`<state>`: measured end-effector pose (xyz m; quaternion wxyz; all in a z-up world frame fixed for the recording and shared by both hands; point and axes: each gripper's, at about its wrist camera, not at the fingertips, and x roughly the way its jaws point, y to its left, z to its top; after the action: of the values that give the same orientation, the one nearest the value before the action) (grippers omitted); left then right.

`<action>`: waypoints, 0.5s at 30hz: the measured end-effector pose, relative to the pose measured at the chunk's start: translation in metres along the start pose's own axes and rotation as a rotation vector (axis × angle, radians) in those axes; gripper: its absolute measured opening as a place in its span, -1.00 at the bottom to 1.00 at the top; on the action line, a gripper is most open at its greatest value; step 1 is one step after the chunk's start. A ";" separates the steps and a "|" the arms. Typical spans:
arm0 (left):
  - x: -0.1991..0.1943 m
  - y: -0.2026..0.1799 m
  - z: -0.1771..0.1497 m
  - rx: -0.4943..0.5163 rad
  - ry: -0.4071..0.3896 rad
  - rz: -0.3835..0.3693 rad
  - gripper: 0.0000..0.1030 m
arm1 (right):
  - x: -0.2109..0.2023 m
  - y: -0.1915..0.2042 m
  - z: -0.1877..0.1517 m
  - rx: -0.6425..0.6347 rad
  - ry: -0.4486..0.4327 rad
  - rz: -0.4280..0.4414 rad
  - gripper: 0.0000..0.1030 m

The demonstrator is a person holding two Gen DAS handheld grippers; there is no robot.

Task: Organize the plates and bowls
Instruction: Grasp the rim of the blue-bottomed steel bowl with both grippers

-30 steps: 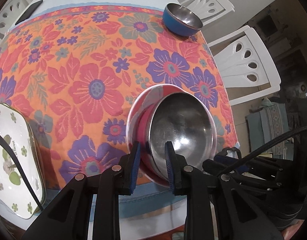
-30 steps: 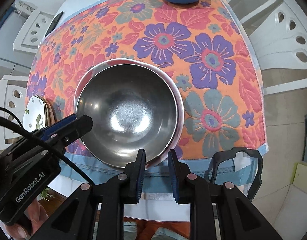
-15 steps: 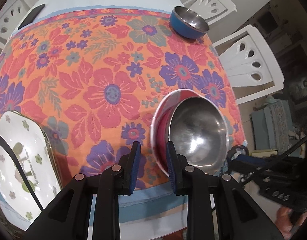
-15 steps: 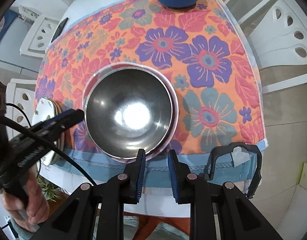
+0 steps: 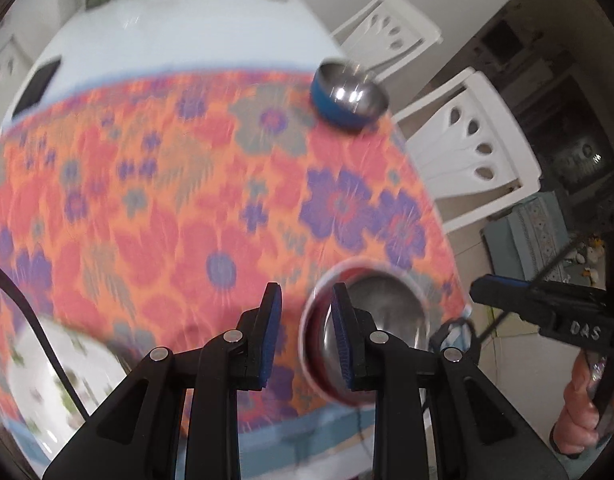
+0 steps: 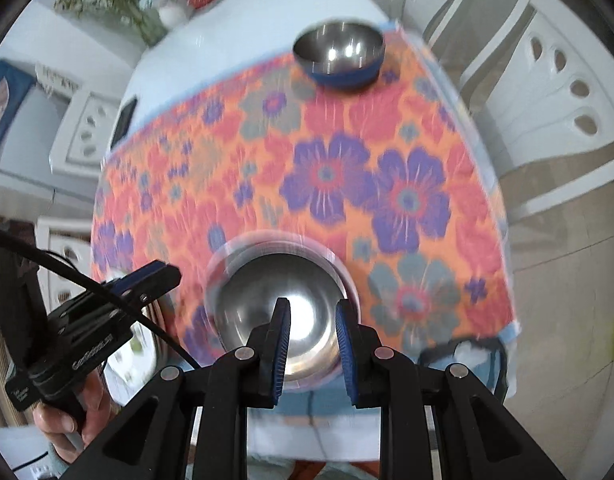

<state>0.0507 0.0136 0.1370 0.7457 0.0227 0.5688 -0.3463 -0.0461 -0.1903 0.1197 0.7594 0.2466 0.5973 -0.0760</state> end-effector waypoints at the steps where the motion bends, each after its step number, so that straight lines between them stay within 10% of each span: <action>1: -0.004 -0.001 0.009 0.013 -0.013 -0.005 -0.56 | -0.005 0.000 0.007 0.009 -0.021 0.002 -0.58; 9: 0.000 0.002 0.089 0.092 -0.061 -0.020 -0.40 | -0.031 -0.008 0.065 0.130 -0.169 0.011 -0.53; 13: 0.018 0.001 0.128 0.073 -0.079 -0.020 0.16 | -0.027 -0.020 0.093 0.192 -0.218 0.014 0.12; 15: 0.030 -0.001 0.147 0.066 -0.079 -0.037 0.23 | -0.019 -0.025 0.109 0.205 -0.230 0.016 0.12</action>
<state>0.1756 -0.0648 0.1627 0.7599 0.0233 0.5275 -0.3791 0.0329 -0.2664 0.1488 0.7944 0.3170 0.4933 -0.1581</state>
